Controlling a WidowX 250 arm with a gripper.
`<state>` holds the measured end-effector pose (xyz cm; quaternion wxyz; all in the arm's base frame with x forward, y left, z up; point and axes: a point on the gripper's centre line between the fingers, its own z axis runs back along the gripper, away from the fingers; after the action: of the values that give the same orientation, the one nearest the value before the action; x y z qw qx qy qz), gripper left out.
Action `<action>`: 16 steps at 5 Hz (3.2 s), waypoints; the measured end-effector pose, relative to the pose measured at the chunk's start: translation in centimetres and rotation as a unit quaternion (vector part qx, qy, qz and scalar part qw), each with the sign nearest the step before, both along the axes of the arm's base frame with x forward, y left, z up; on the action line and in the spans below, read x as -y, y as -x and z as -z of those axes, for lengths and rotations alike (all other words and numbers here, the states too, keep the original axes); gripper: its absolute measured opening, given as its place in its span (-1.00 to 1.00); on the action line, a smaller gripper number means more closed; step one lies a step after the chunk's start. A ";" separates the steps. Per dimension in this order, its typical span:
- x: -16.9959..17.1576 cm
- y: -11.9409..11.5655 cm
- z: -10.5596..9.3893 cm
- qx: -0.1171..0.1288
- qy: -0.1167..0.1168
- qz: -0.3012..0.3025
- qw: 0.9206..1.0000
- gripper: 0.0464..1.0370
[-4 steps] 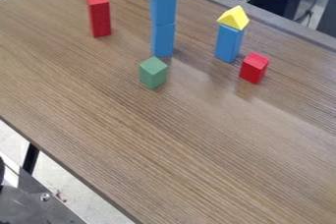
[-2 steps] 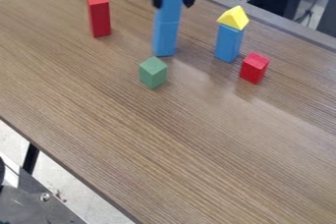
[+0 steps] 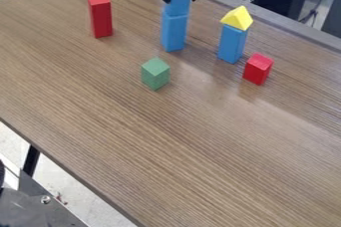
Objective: Moved the blue prism from the tower to the top of the table
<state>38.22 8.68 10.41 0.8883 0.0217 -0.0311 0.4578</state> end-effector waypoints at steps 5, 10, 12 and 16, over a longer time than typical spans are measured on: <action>19.8 3.0 -15.6 0.118 0.092 0.294 0.944 0.13; 20.9 5.9 1.2 0.062 0.016 0.359 0.931 0.13; 20.9 7.0 3.9 -0.011 -0.039 0.381 0.924 0.13; 20.9 6.5 2.9 0.014 -0.006 0.350 0.936 0.93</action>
<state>31.71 -12.18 7.49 0.9917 0.0083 -0.0521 0.1176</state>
